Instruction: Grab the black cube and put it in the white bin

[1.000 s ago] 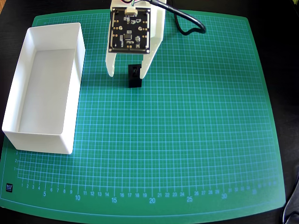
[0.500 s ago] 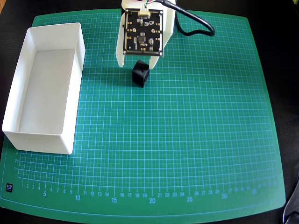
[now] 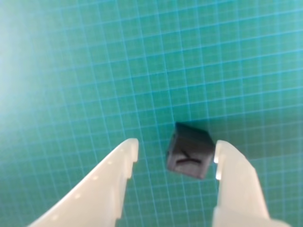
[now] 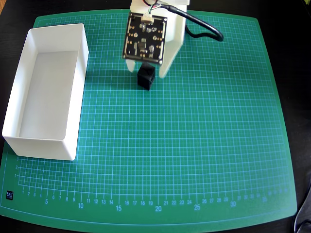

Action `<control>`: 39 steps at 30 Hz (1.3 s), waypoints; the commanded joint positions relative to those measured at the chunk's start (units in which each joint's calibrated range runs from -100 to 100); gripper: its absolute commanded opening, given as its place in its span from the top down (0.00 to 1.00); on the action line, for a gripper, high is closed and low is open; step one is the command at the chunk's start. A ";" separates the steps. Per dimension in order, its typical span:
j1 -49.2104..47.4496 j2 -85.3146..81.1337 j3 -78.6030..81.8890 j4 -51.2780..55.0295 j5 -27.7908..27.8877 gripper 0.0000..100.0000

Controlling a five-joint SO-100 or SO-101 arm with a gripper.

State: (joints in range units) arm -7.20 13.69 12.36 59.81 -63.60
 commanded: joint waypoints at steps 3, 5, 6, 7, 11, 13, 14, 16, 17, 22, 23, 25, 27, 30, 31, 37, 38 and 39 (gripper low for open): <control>0.58 1.83 -1.40 -2.10 -0.54 0.78; 0.75 2.08 -1.04 -2.10 -0.54 0.78; 0.83 2.34 -1.13 -2.10 -0.54 0.78; 0.91 2.51 -1.22 -2.10 -0.54 0.78; 2.42 2.59 -0.68 -2.02 -0.54 0.78; 2.42 2.59 -0.68 -2.02 -0.54 0.78; 2.42 2.59 -0.68 -2.02 -0.54 0.78; 2.42 2.68 -0.68 -2.10 -0.59 0.78; 2.42 2.68 -0.68 -2.10 -0.59 0.78; 2.51 2.68 -0.59 -1.42 -1.22 0.83; 2.51 2.68 -0.50 -1.33 -1.90 0.85; 2.42 2.68 -0.50 -1.33 -2.64 0.88; 2.42 2.68 -0.41 -1.25 -2.85 0.88; 2.42 2.59 1.04 -1.25 -3.17 0.89; 2.42 2.25 1.94 -1.33 -3.17 0.89; 2.51 1.83 2.57 -1.85 -3.17 0.89; 2.51 1.83 2.57 -1.93 -3.17 0.89; 2.51 1.83 2.57 -1.93 -3.17 0.89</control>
State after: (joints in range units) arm -5.02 16.67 14.80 57.76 -66.55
